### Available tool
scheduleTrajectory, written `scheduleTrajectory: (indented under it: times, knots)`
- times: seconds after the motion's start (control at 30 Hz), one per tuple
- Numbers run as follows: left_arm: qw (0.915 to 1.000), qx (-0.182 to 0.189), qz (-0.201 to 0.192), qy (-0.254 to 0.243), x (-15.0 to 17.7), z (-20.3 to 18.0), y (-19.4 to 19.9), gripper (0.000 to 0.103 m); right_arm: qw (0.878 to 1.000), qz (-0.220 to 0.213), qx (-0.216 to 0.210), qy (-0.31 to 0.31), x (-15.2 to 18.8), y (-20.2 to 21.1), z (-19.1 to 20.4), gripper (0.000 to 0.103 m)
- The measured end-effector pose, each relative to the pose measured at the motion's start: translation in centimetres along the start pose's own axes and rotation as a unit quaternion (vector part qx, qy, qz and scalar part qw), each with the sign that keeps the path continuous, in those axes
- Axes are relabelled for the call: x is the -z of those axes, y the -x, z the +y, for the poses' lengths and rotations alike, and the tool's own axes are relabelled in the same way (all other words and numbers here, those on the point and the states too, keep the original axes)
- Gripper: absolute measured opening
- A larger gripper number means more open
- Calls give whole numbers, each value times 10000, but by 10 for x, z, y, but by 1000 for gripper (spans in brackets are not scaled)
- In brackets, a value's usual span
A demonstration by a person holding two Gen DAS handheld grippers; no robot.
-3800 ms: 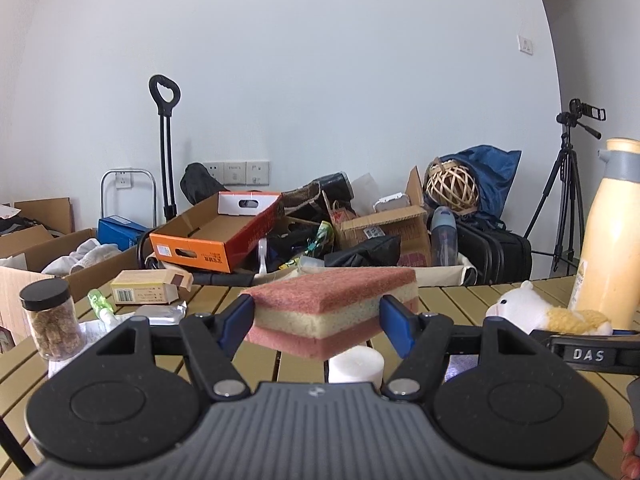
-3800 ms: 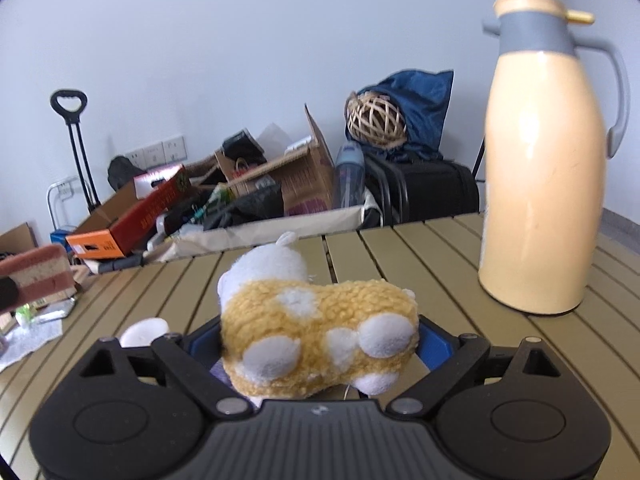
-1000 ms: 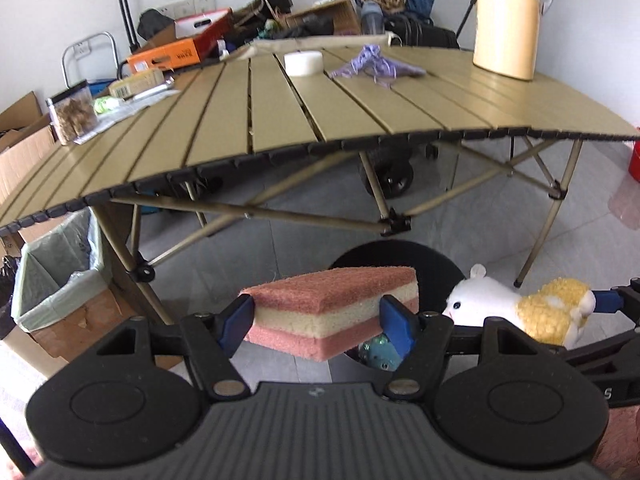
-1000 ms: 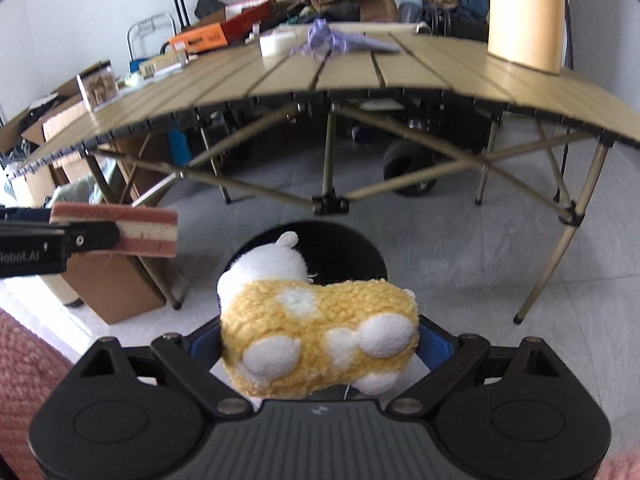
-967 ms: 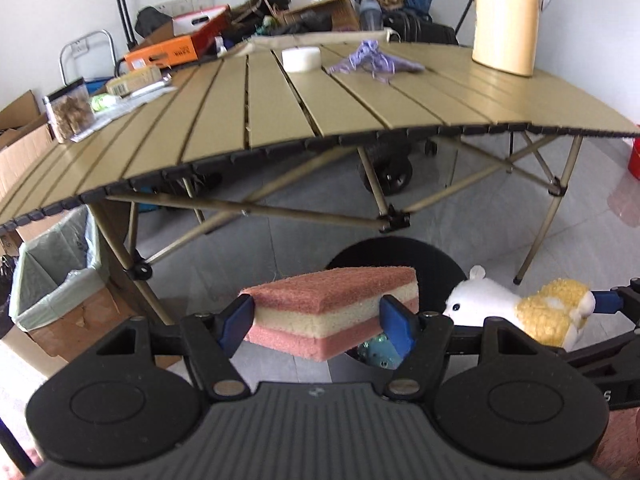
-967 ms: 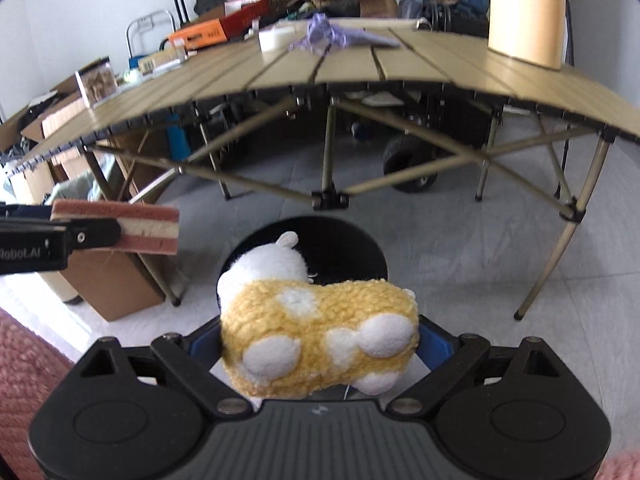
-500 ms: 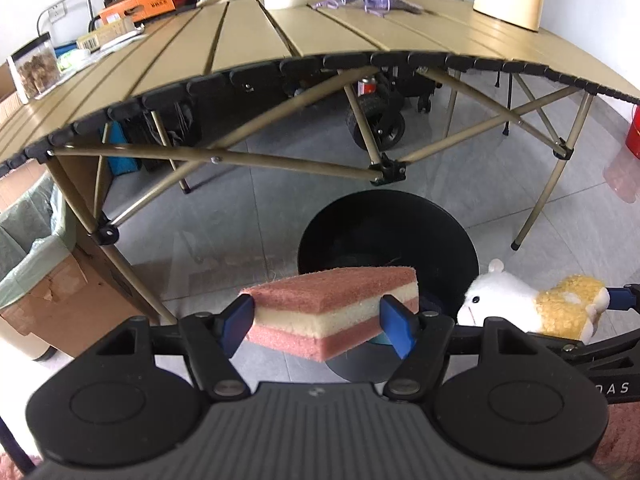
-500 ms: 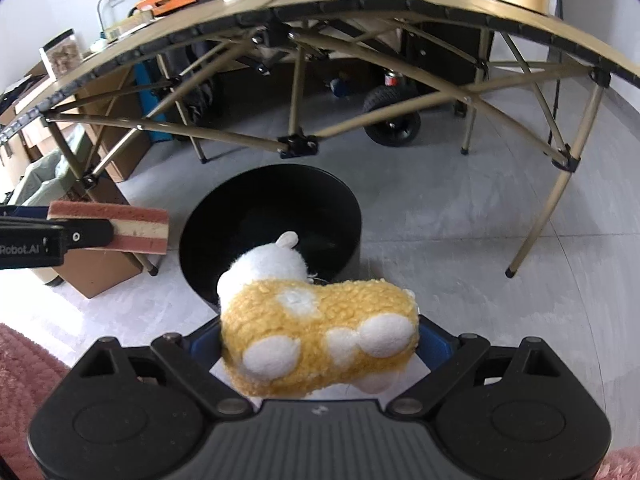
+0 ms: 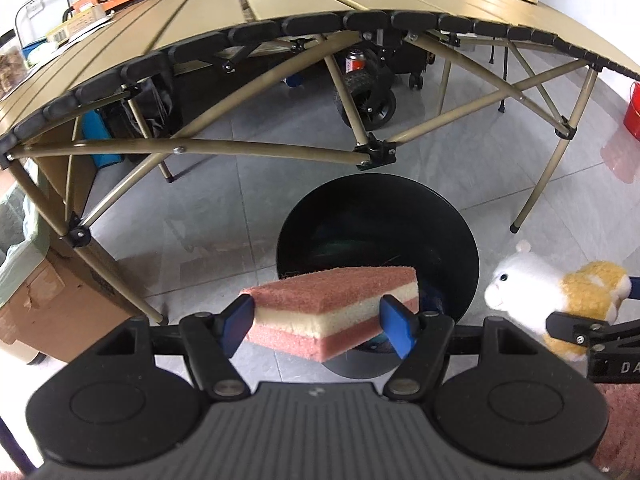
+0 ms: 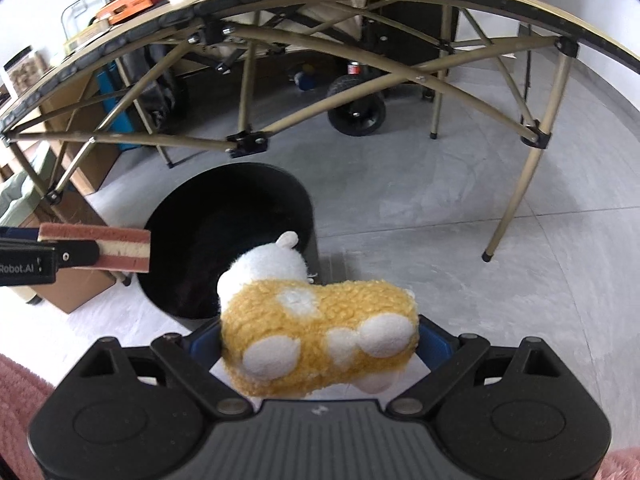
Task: Collect trash
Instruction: 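Lower the left gripper over the bin and open it to drop the sponge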
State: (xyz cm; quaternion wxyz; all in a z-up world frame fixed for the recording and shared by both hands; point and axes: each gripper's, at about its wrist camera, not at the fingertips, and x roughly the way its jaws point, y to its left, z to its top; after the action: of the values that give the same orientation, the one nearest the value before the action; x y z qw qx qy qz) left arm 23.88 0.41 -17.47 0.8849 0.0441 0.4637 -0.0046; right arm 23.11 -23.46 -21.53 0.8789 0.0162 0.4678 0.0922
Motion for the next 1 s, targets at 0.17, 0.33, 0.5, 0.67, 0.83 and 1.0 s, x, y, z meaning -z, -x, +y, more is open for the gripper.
scheduleTrajectory:
  times: [0.17, 0.33, 0.5, 0.67, 0.83, 1.0]
  knots:
    - [10000, 14, 38, -85, -8, -11, -11, 70, 9998, -60, 115, -174, -4, -3, -13, 95]
    - [9998, 44, 118, -139, -16, -21, -26, 70, 9992, -128, 219, -306, -8, -4, -23, 95]
    - [9996, 20, 201, -193, -22, -29, -41, 70, 9986, -184, 320, -383, -12, -5, -31, 95]
    - [9993, -72, 264, -249, -28, -38, -56, 70, 9976, -248, 430, -474, -19, -7, -39, 95]
    - [9987, -210, 354, -301, -33, -48, -72, 70, 9968, -275, 519, -543, -25, -10, -45, 95]
    - [9982, -266, 448, -308, -36, -56, -85, 70, 9962, -245, 603, -576, -29, -14, -49, 95]
